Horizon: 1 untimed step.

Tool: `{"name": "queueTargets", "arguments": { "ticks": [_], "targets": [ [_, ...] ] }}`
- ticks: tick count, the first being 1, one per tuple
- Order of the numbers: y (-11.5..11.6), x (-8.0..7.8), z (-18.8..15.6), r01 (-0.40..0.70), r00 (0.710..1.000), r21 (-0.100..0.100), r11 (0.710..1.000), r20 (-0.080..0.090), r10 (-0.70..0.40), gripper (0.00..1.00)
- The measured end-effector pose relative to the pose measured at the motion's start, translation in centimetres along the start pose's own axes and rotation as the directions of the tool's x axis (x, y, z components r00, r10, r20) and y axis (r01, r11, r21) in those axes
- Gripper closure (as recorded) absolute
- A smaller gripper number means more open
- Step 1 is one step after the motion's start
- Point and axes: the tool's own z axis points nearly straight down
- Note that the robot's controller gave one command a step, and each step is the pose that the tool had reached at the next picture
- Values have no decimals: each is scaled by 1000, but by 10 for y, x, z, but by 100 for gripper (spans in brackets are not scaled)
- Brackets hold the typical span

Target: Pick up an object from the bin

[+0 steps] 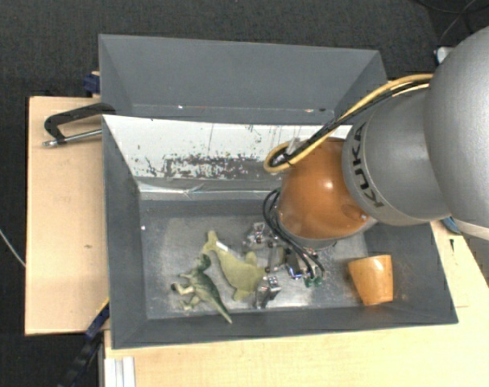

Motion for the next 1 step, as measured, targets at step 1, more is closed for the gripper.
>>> {"name": "queueTargets", "arguments": {
  "ticks": [1],
  "targets": [
    [0,-1,-1,0,1000,0,1000,3,0,100]
  ]
}}
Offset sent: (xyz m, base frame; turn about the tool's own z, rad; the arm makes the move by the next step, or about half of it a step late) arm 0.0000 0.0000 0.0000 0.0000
